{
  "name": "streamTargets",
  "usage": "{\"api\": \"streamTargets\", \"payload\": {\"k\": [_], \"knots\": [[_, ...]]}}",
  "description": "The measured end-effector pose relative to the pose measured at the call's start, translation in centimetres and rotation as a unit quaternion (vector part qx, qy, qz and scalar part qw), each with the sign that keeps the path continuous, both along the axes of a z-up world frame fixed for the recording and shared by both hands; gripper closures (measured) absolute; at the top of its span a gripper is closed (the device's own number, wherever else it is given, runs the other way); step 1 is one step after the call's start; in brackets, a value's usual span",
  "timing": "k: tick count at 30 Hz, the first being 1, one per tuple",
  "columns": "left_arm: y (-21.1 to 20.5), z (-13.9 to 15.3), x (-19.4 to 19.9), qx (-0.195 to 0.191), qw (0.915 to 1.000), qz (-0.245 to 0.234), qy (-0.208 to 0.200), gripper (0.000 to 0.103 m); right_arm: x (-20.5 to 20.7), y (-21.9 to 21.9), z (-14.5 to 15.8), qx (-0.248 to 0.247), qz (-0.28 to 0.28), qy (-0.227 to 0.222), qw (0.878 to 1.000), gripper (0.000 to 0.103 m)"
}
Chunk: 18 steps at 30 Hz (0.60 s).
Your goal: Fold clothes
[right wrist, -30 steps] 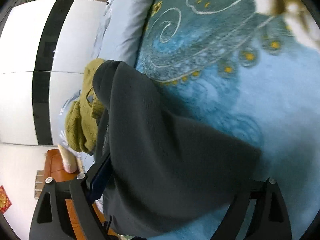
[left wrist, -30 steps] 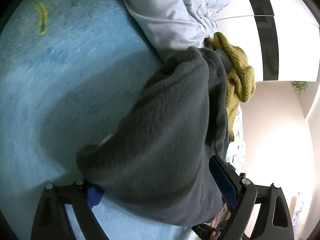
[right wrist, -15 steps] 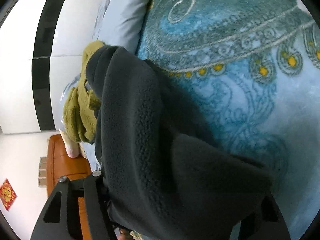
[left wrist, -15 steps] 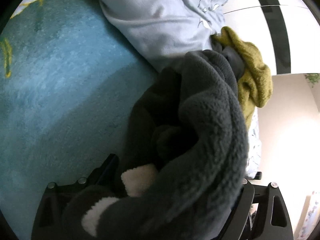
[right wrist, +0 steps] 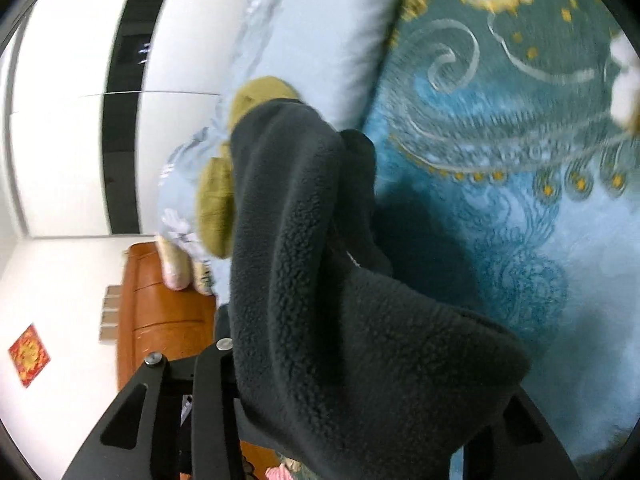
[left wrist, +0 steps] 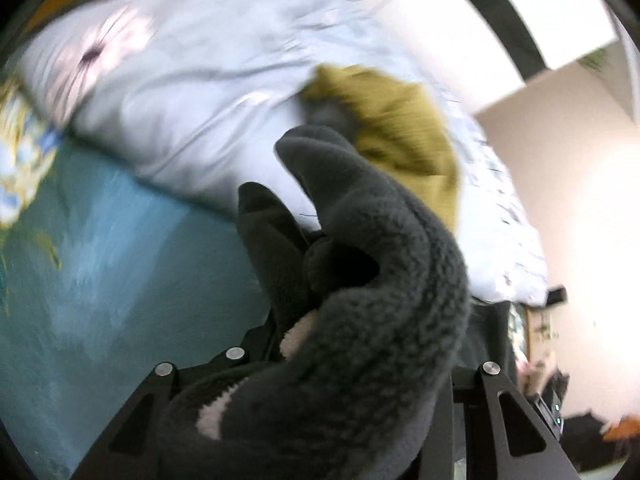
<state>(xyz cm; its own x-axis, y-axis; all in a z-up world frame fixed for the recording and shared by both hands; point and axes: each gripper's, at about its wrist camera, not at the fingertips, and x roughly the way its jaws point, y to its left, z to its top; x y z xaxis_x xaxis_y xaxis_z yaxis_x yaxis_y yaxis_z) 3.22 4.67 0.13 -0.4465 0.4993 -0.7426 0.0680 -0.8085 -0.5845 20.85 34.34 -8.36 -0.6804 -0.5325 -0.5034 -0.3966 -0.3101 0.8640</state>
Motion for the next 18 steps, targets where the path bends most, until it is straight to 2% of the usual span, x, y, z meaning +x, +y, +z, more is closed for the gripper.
{"api": "streamTargets", "payload": {"k": [3,6,10,14,18], "knots": [[2.6,3.9,0.7,-0.001,0.9985,-0.044,0.033,0.06,2.6,2.3,3.1,-0.001,-0.002,0.041,0.999,0.058],[6.9,7.4,1.0,0.013,0.9933,-0.096,0.062,0.06,4.1,4.3,6.5,0.013,-0.022,0.073,0.997,0.058],[16.2,11.8,0.7,0.045,0.9761,-0.184,0.106,0.06,8.9,11.1,11.8,0.049,-0.076,0.114,0.989,0.058],[27.6,15.6,-0.3,0.096,0.951,-0.269,0.119,0.06,14.5,18.4,17.4,0.097,-0.15,0.145,0.973,0.058],[41.2,20.2,-0.7,0.15,0.9102,-0.364,0.128,0.061,20.7,26.2,22.8,0.153,-0.233,0.162,0.947,0.058]]}}
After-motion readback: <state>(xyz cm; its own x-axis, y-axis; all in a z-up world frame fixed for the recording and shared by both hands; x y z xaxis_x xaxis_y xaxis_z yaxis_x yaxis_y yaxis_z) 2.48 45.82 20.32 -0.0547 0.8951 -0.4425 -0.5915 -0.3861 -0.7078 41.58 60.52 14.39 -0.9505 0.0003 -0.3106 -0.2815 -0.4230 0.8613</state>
